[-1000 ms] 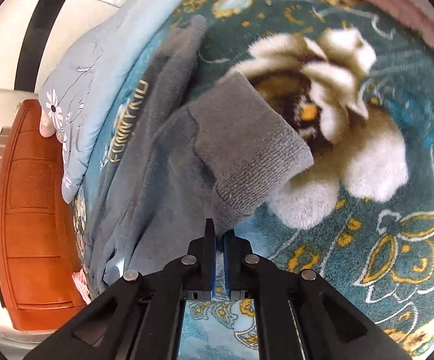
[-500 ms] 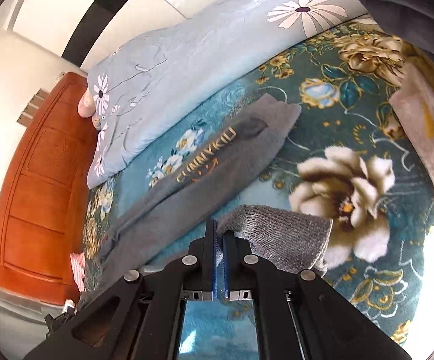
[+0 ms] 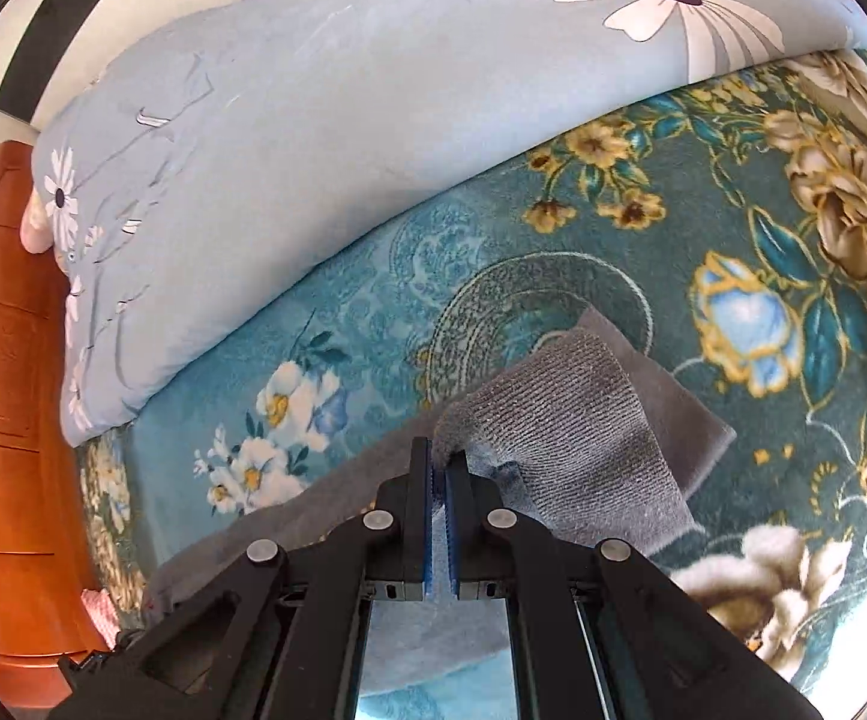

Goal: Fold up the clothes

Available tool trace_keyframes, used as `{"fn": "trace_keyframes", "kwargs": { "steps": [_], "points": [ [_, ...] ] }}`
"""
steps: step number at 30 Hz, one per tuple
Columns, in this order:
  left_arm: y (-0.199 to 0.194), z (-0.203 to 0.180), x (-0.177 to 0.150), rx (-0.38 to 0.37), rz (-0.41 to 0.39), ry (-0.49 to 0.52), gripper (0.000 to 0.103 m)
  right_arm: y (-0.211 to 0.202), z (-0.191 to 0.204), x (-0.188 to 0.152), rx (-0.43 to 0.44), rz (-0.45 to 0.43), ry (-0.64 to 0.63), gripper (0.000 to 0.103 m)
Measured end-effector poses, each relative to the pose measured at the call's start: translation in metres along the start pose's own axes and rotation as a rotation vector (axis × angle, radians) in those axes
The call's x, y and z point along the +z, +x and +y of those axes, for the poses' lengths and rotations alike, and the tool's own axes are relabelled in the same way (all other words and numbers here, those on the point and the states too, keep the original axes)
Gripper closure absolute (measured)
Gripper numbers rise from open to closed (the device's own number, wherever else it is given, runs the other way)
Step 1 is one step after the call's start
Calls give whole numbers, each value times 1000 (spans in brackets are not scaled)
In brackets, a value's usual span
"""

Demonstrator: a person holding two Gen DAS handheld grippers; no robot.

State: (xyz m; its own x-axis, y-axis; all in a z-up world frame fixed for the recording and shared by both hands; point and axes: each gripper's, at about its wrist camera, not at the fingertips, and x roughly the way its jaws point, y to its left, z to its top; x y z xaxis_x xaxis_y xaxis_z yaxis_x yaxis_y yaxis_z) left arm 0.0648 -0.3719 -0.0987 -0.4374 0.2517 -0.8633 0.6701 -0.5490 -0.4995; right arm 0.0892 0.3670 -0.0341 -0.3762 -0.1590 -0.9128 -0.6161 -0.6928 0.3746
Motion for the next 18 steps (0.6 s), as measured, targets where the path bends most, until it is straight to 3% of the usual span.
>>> {"fn": "trace_keyframes", "kwargs": {
  "steps": [3,4,5,7,9,10,11,14,18],
  "points": [
    [10,-2,3,-43,33,25,76,27,6,10,-46,4,-8,100],
    [10,-3,1,-70,47,42,67,36,8,11,-60,9,-12,99],
    [4,-4,-3,-116,60,74,56,43,10,10,-77,15,-37,99],
    [-14,-7,-14,-219,75,144,51,49,17,6,-63,4,-119,97],
    [-43,2,-29,-254,25,177,49,44,22,-4,-28,-31,-193,87],
    [-57,11,-38,-227,-33,175,42,35,23,-11,1,-60,-225,67],
    [-71,20,-47,-199,-91,173,36,26,25,-18,29,-90,-257,53],
    [-85,62,-69,-55,-205,115,36,-5,22,-45,113,-182,-326,53],
    [-60,117,-82,-11,-151,-37,36,-28,-22,-95,213,-186,-246,42]
  ]
}}
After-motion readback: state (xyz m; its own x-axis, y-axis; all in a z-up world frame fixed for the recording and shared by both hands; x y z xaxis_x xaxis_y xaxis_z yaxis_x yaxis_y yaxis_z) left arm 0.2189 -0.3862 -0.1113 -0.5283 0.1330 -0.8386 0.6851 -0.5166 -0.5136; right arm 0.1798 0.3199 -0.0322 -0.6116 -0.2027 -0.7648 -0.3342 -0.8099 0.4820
